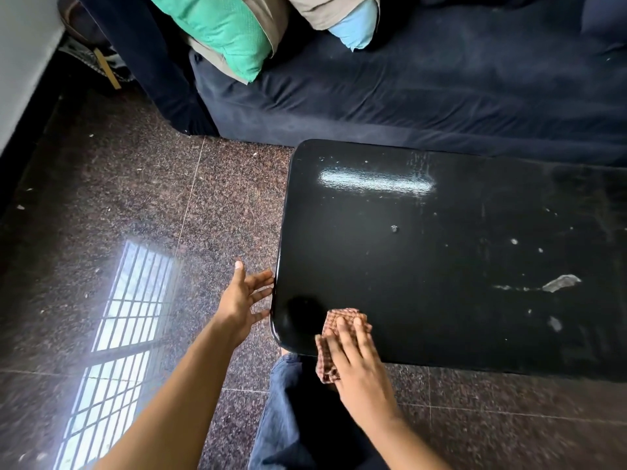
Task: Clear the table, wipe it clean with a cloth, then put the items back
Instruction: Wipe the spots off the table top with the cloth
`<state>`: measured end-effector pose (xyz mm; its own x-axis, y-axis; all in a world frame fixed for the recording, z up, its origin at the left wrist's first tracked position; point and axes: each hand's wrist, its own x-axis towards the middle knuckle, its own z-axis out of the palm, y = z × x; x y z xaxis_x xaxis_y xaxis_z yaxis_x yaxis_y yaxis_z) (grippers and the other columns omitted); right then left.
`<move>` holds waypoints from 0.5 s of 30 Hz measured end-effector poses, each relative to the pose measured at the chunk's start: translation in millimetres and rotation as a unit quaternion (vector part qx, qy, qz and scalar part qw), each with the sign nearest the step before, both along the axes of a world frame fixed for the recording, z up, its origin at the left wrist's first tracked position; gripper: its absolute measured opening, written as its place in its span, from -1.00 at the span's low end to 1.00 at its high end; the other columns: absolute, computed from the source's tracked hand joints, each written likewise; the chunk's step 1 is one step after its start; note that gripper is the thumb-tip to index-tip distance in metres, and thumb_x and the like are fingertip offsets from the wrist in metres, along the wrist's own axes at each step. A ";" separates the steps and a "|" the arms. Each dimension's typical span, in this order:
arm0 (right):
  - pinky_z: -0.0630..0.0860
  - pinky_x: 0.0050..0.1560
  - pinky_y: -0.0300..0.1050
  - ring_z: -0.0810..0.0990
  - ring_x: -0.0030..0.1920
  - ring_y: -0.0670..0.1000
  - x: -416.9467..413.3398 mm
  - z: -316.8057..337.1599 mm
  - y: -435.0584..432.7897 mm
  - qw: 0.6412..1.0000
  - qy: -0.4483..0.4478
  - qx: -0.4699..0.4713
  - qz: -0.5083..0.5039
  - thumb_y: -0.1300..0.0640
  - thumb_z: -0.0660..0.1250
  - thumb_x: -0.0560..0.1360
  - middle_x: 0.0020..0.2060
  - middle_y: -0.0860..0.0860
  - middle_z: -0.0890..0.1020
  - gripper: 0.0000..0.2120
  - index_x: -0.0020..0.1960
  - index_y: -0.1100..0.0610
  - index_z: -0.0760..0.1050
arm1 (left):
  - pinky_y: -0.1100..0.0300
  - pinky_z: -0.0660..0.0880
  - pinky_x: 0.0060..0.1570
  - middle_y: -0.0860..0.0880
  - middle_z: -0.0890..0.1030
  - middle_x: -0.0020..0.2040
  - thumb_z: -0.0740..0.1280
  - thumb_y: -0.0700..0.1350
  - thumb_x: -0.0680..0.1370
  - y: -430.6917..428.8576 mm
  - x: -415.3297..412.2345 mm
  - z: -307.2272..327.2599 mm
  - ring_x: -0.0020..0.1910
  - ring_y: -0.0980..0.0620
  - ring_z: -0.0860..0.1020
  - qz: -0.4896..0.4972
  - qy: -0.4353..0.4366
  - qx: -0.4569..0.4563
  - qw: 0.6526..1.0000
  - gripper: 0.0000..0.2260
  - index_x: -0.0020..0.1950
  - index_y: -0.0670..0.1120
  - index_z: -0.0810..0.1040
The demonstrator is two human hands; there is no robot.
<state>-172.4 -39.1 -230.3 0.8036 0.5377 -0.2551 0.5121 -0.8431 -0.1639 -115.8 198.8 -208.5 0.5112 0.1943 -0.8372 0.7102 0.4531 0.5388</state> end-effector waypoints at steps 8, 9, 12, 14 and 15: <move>0.37 0.32 0.17 0.40 0.36 0.24 -5.1 -0.6 77.7 0.989 -0.004 0.062 0.135 0.07 0.33 0.38 0.36 0.06 0.46 -0.46 0.35 0.08 0.43 | -0.06 0.26 0.27 0.00 0.52 0.25 -0.16 0.25 0.61 -0.5 -2.3 0.5 0.25 0.03 0.43 0.000 -0.018 0.004 1.000 -0.37 0.34 -0.10 0.47; 0.34 0.34 0.15 0.39 0.37 0.22 -4.7 -3.9 69.4 0.987 -0.014 0.053 0.153 0.10 0.20 0.43 0.37 0.05 0.45 -0.50 0.36 0.06 0.41 | -0.06 0.25 0.28 -0.01 0.52 0.25 -0.16 0.25 0.62 -1.5 -5.0 -0.1 0.25 0.03 0.42 -0.001 -0.019 0.004 1.000 -0.38 0.35 -0.10 0.46; 0.31 0.37 0.12 0.30 0.43 0.21 -5.3 -9.8 23.8 0.980 -0.031 0.017 0.193 0.16 0.02 0.44 0.43 0.04 0.36 -0.45 0.43 0.05 0.32 | -0.02 0.32 0.22 -0.02 0.52 0.25 -0.15 0.24 0.62 -4.1 -12.2 -2.7 0.24 0.02 0.44 0.005 -0.026 0.008 1.000 -0.40 0.33 -0.10 0.47; 0.33 0.37 0.14 0.27 0.44 0.21 -3.8 -9.5 -14.5 0.980 -0.061 0.009 0.188 0.18 0.05 0.44 0.42 0.05 0.37 -0.45 0.42 0.06 0.36 | 0.03 0.35 0.11 -0.03 0.53 0.23 -0.13 0.23 0.62 -5.8 -16.6 -4.8 0.18 0.04 0.48 0.017 -0.031 0.010 0.999 -0.42 0.31 -0.10 0.48; 0.29 0.37 0.14 0.26 0.44 0.21 -1.8 -7.8 -33.6 0.980 -0.071 0.008 0.188 0.19 0.06 0.43 0.42 0.05 0.38 -0.45 0.41 0.06 0.37 | 0.06 0.37 0.07 -0.03 0.54 0.23 -0.11 0.22 0.63 -6.1 -19.0 -6.0 0.15 0.05 0.50 0.025 -0.034 0.012 0.999 -0.42 0.29 -0.11 0.49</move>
